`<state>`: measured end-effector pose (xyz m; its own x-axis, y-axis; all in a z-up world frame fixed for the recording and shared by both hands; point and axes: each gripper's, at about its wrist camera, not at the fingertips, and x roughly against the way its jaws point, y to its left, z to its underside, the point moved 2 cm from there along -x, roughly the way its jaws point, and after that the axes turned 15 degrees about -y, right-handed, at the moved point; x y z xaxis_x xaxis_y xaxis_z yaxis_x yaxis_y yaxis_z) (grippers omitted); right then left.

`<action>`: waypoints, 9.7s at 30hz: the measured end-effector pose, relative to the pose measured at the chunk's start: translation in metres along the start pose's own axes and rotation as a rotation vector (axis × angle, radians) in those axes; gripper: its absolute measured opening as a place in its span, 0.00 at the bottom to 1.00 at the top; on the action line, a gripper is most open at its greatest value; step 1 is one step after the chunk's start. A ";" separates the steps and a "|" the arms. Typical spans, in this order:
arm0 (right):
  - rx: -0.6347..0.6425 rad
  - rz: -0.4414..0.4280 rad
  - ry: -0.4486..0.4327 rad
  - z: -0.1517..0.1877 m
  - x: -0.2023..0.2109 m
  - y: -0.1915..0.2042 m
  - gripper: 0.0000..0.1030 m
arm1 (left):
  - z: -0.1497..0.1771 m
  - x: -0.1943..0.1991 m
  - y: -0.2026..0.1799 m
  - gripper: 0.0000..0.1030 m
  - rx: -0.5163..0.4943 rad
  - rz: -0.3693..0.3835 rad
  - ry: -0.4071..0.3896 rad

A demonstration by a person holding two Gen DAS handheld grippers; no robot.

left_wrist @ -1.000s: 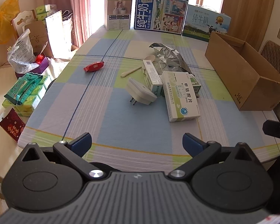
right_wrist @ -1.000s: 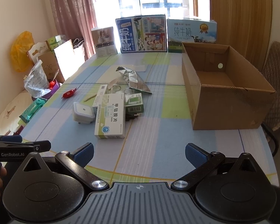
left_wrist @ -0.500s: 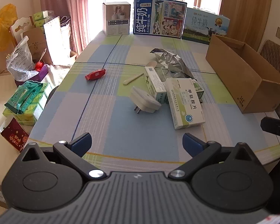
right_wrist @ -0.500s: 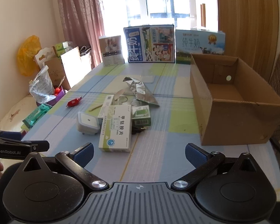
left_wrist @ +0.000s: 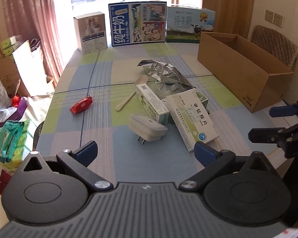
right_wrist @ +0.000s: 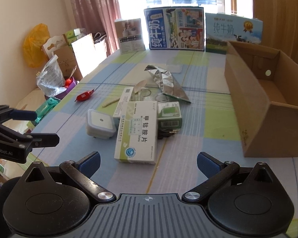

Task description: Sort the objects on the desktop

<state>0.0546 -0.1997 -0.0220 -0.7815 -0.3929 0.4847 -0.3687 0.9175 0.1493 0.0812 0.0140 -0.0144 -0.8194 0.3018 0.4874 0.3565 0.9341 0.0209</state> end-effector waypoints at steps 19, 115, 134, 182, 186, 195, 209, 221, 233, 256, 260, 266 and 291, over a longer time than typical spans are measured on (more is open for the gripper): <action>0.029 -0.002 0.110 0.013 -0.096 0.012 0.89 | 0.009 -0.088 0.021 0.91 -0.298 0.264 0.068; -0.028 0.168 -0.090 -0.045 0.045 -0.079 0.67 | -0.065 -0.054 -0.097 0.59 -0.136 0.250 0.003; 0.017 0.344 -0.132 -0.113 0.047 -0.231 0.67 | -0.169 -0.136 -0.247 0.59 -0.122 0.370 -0.120; -0.049 0.315 -0.089 -0.097 0.001 -0.267 0.83 | -0.157 -0.154 -0.211 0.69 -0.115 0.329 -0.144; -0.067 0.320 -0.097 -0.096 0.019 -0.254 0.84 | -0.147 -0.133 -0.198 0.72 -0.083 0.287 -0.134; -0.078 0.255 -0.101 -0.091 0.059 -0.194 0.92 | -0.118 -0.079 -0.163 0.76 0.017 0.198 -0.122; -0.034 0.126 -0.050 -0.063 0.068 -0.094 0.98 | -0.078 -0.006 -0.107 0.91 0.067 0.089 -0.106; 0.001 0.064 0.024 -0.039 0.047 -0.058 0.98 | -0.044 0.017 -0.056 0.98 0.107 -0.024 -0.055; 0.032 0.022 0.083 -0.023 0.015 -0.042 0.98 | -0.028 0.002 -0.019 0.98 0.132 -0.072 -0.015; 0.189 -0.069 0.172 -0.012 -0.068 -0.042 0.98 | -0.021 -0.083 -0.010 0.98 0.049 -0.021 0.073; 0.261 -0.092 0.181 -0.016 -0.081 -0.043 0.98 | -0.024 -0.102 -0.009 0.98 0.023 -0.006 0.085; 0.394 -0.143 0.203 -0.018 -0.099 -0.040 0.98 | -0.031 -0.135 -0.008 0.95 0.009 0.006 0.087; 0.819 -0.437 0.293 -0.026 -0.185 -0.008 0.71 | -0.021 -0.182 0.012 0.52 -0.124 0.040 0.160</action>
<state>0.2152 -0.1328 -0.0906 -0.3774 -0.5559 0.7406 -0.9189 0.3237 -0.2253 0.2435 -0.0335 -0.0848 -0.7250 0.2947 0.6225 0.4481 0.8882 0.1015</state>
